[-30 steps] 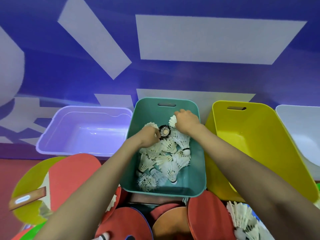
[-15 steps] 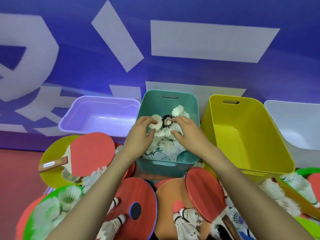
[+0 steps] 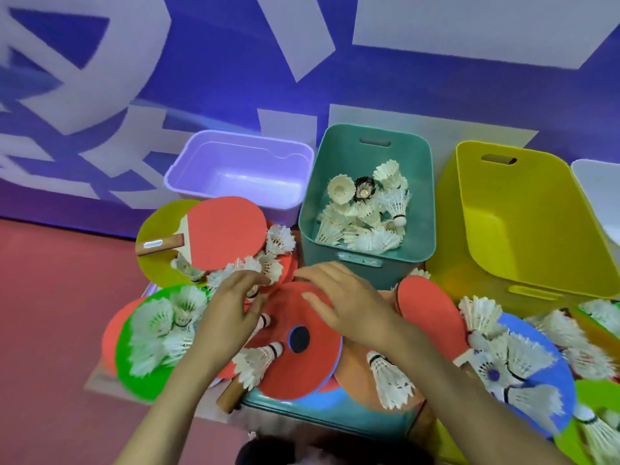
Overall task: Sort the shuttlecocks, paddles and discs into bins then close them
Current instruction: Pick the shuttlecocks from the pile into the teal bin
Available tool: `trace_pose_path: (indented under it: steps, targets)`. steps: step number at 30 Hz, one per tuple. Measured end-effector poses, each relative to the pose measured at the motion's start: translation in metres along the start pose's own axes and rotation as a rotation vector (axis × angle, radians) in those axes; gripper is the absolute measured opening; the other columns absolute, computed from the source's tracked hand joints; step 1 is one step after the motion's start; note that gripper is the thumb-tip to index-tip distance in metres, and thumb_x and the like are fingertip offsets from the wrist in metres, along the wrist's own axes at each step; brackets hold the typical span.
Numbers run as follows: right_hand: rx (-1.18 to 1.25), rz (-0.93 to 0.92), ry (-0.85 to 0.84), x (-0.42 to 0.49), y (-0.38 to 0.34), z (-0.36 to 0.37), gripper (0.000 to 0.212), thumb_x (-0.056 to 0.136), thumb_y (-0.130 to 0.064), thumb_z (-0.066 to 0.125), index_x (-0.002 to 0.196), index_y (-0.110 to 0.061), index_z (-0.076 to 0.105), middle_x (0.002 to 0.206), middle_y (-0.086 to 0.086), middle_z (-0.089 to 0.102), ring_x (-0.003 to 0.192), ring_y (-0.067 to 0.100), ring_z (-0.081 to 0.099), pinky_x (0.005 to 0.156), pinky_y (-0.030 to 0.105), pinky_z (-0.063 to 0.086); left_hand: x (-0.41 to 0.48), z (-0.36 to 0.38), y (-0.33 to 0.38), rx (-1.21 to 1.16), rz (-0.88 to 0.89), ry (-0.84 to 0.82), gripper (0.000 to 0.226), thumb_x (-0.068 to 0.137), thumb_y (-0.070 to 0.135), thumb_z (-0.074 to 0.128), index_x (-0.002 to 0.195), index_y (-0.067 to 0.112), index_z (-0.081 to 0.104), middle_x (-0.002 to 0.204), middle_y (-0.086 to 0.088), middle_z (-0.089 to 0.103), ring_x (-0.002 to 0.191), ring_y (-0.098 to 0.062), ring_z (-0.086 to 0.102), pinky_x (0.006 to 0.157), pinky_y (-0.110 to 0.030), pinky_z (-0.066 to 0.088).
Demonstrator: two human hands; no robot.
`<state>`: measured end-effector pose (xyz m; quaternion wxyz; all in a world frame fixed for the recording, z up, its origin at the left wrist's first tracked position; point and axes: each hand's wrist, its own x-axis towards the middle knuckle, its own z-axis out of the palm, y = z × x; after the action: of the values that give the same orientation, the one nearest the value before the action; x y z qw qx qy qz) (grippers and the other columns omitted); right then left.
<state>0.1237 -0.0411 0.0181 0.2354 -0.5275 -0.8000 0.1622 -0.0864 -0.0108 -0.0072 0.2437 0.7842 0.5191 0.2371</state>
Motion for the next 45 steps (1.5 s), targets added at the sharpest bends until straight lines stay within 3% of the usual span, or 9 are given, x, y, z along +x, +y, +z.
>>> trace_pose_path:
  steps: [4,8,14,21,26,32,37,40,45]
  targets:
    - [0.01,0.04,-0.224,-0.003,-0.015,0.032,0.033,0.091,-0.037,0.05,0.113,-0.014,0.058,0.112,0.002,0.06,0.109,0.02,0.051,0.093,0.035,0.043,-0.022,-0.008,-0.022,0.029,-0.095,-0.076,0.021,0.084,0.011,0.066,0.103,0.02,0.065,0.107,0.009,0.058,0.101,-0.012,0.055,0.082,-0.018,0.036]
    - [0.056,0.1,-0.432,-0.003,-0.03,0.061,0.041,0.089,-0.045,0.056,0.119,-0.017,0.054,0.118,0.001,0.054,0.115,0.019,0.047,0.093,0.038,0.043,-0.034,-0.019,-0.032,0.007,-0.095,-0.022,0.023,0.083,0.007,0.066,0.101,0.021,0.065,0.104,0.013,0.058,0.095,-0.006,0.053,0.079,-0.01,0.034]
    - [-0.042,0.143,-0.515,0.0,-0.048,0.088,0.06,0.078,-0.062,0.058,0.118,-0.018,0.052,0.123,0.0,0.049,0.12,0.019,0.043,0.093,0.037,0.04,-0.044,-0.012,-0.054,0.056,-0.12,-0.137,0.041,0.073,-0.009,0.06,0.106,0.016,0.063,0.112,0.004,0.056,0.107,-0.016,0.052,0.089,-0.024,0.037]
    - [-0.059,0.221,-0.501,0.003,-0.04,0.091,0.028,0.086,-0.017,0.048,0.114,-0.011,0.052,0.117,0.008,0.051,0.109,0.03,0.052,0.082,0.036,0.043,-0.042,0.008,-0.065,0.219,-0.153,-0.123,0.038,0.077,0.002,0.064,0.114,0.01,0.06,0.111,-0.007,0.061,0.102,-0.029,0.056,0.08,-0.036,0.049]
    - [-0.064,0.38,-0.441,0.005,-0.001,0.074,0.028,0.085,0.0,0.042,0.107,-0.01,0.055,0.109,0.01,0.055,0.1,0.032,0.056,0.082,0.038,0.046,-0.038,0.02,-0.064,0.277,-0.126,-0.064,0.009,0.081,0.012,0.059,0.088,0.012,0.065,0.086,-0.004,0.063,0.081,-0.03,0.057,0.062,-0.034,0.048]
    - [-0.044,0.389,-0.229,-0.005,0.019,0.051,0.029,0.083,0.002,0.047,0.101,-0.016,0.06,0.099,0.006,0.059,0.092,0.029,0.058,0.077,0.041,0.047,-0.041,0.019,-0.043,0.15,-0.087,0.079,0.028,0.09,0.038,0.039,0.089,0.02,0.06,0.085,0.004,0.058,0.072,-0.021,0.057,0.054,-0.032,0.046]
    - [-0.042,0.349,-0.037,-0.009,0.022,0.017,0.021,0.094,-0.016,0.048,0.109,-0.02,0.062,0.105,0.004,0.064,0.096,0.03,0.06,0.08,0.041,0.047,-0.033,0.014,-0.005,-0.098,-0.089,0.257,0.004,0.094,0.022,0.055,0.092,0.019,0.052,0.087,0.006,0.06,0.075,-0.01,0.058,0.065,-0.027,0.044]
    - [0.033,0.317,0.172,-0.008,0.019,-0.011,0.017,0.092,-0.014,0.053,0.106,-0.014,0.064,0.102,0.005,0.068,0.093,0.028,0.063,0.08,0.042,0.05,-0.016,0.012,0.019,-0.252,-0.108,0.344,0.019,0.092,0.018,0.057,0.084,0.026,0.042,0.083,0.011,0.061,0.07,-0.008,0.059,0.063,-0.025,0.045]
    - [0.107,0.311,0.383,-0.006,0.023,-0.063,0.01,0.094,-0.01,0.049,0.103,-0.014,0.047,0.095,-0.001,0.058,0.085,0.022,0.058,0.071,0.043,0.051,0.025,0.013,0.046,-0.159,0.17,0.369,0.016,0.085,0.001,0.05,0.087,0.009,0.064,0.095,0.003,0.064,0.088,0.0,0.053,0.081,-0.004,0.036]
